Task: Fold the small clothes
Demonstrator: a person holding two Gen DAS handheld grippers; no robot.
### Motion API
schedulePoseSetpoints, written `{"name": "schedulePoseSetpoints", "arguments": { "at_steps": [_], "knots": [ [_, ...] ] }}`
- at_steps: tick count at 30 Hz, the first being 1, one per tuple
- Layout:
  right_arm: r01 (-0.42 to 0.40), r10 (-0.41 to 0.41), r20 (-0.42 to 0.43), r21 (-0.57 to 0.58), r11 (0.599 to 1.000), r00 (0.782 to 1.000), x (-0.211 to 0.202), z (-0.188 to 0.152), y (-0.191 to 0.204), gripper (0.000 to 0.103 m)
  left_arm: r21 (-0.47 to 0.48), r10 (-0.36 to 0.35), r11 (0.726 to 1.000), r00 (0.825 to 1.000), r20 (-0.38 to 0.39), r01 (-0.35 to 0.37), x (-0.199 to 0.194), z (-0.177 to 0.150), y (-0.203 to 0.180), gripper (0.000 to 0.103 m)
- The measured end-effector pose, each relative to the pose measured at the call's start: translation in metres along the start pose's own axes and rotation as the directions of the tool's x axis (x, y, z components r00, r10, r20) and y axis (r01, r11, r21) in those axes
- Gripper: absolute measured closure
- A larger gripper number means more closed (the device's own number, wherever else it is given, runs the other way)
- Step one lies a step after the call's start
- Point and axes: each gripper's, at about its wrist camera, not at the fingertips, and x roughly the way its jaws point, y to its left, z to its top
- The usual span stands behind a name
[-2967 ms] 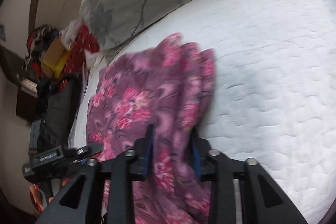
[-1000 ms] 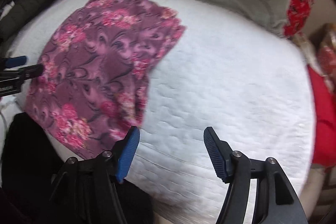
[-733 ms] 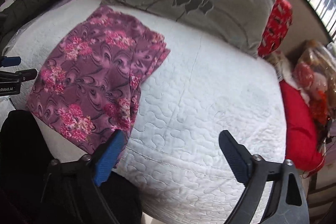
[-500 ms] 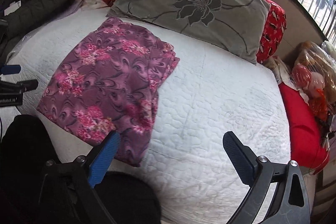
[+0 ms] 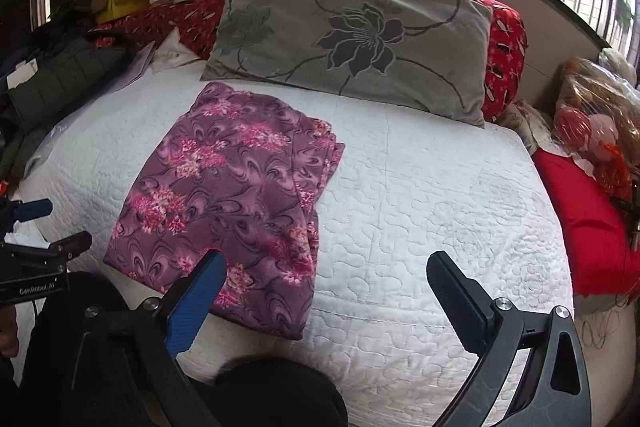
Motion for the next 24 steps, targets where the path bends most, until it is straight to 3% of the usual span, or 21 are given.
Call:
{"name": "schedulePoseSetpoints", "arguments": {
  "at_steps": [11, 24],
  "knots": [
    [-0.016, 0.015, 0.011, 0.073, 0.997, 1.0, -0.009, 0.001, -0.014, 0.001, 0.001, -0.054, 0.999, 0.999, -0.005, 0.054, -0.007, 0.002, -0.012, 0.02],
    [0.017, -0.018, 0.026, 0.058, 0.998, 0.999, -0.014, 0.003, -0.013, 0.001, 0.019, -0.1, 0.995, 0.995, 0.0, 0.1, -0.013, 0.006, -0.027, 0.02]
  ]
}}
